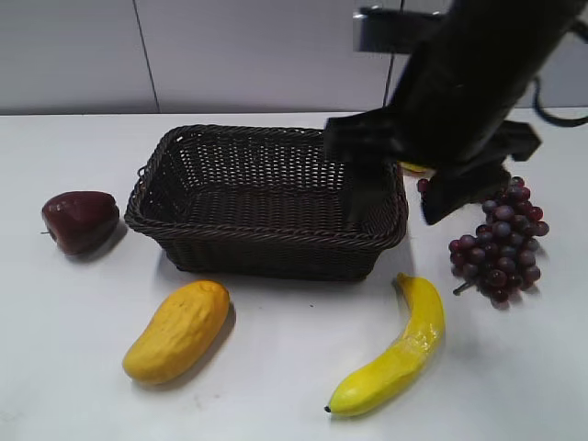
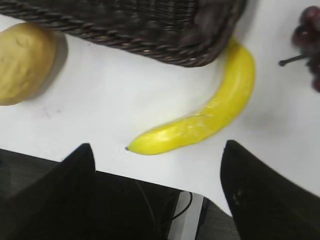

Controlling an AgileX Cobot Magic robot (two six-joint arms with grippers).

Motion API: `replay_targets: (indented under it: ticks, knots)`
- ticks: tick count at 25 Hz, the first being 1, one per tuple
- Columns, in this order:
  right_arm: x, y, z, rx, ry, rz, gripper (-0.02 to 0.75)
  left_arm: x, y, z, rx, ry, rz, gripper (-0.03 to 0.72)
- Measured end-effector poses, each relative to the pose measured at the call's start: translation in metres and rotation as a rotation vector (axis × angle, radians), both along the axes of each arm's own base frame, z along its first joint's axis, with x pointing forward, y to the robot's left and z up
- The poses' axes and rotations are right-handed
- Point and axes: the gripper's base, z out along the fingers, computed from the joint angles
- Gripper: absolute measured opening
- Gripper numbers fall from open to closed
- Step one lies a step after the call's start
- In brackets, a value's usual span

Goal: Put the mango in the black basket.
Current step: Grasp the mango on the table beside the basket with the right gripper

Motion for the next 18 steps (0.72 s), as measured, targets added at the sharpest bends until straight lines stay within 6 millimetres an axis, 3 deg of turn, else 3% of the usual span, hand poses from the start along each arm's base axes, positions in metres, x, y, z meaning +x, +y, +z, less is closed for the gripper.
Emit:
replay_targets:
  ticks: [9, 14, 18]
  knots:
    - [-0.015, 0.083, -0.053, 0.153, 0.023, -0.240, 0.589, 0.000, 0.000, 0.000, 0.001, 0.000, 0.000, 0.440]
    - [-0.017, 0.115, -0.080, 0.091, 0.051, -0.350, 0.589, 0.000, 0.000, 0.000, 0.000, 0.000, 0.000, 0.440]
    - [-0.006, 0.143, -0.084, 0.038, 0.059, -0.344, 0.599, 0.000, 0.000, 0.000, 0.001, 0.000, 0.000, 0.440]
